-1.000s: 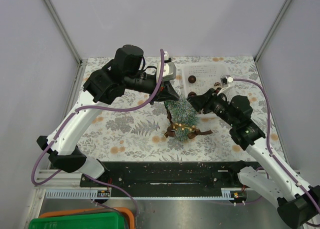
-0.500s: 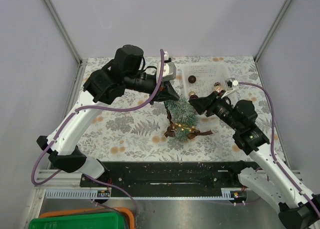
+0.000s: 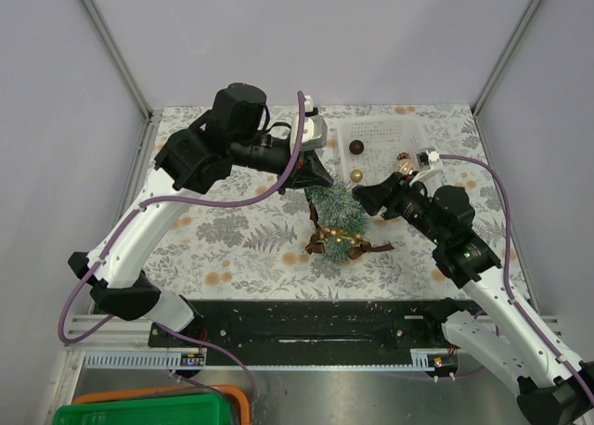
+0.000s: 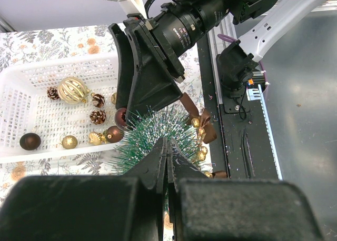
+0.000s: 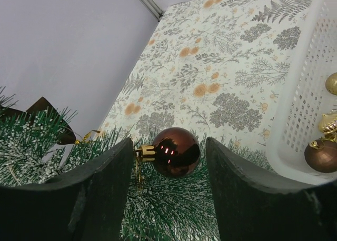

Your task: Decorate the small christmas tree

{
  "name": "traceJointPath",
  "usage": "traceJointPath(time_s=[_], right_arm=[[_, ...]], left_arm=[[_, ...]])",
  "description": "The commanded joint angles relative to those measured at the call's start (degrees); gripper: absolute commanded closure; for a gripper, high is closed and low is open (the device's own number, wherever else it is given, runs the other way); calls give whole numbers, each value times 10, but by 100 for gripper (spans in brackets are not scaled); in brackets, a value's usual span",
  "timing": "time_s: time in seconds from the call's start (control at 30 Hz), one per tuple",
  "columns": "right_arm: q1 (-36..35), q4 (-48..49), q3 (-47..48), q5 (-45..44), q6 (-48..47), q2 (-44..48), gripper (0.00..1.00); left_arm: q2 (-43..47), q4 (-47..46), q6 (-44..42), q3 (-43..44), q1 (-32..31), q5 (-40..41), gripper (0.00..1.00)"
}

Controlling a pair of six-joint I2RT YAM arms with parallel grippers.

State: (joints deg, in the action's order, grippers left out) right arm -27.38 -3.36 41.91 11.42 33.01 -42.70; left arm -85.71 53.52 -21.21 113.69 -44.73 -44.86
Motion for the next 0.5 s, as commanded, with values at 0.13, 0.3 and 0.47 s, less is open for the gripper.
traceJointPath(time_s=[0.13, 0.3, 0.47], right_arm=[[-5, -46, 34, -51, -50, 20, 34], [-5, -82, 59, -78, -73, 35, 30], [-5, -103, 70, -83, -76, 38, 27]], left_arm=[[4, -11, -2, 23, -3, -12, 100], [5, -10, -3, 21, -3, -11, 100], [5, -8, -5, 24, -3, -14, 100]])
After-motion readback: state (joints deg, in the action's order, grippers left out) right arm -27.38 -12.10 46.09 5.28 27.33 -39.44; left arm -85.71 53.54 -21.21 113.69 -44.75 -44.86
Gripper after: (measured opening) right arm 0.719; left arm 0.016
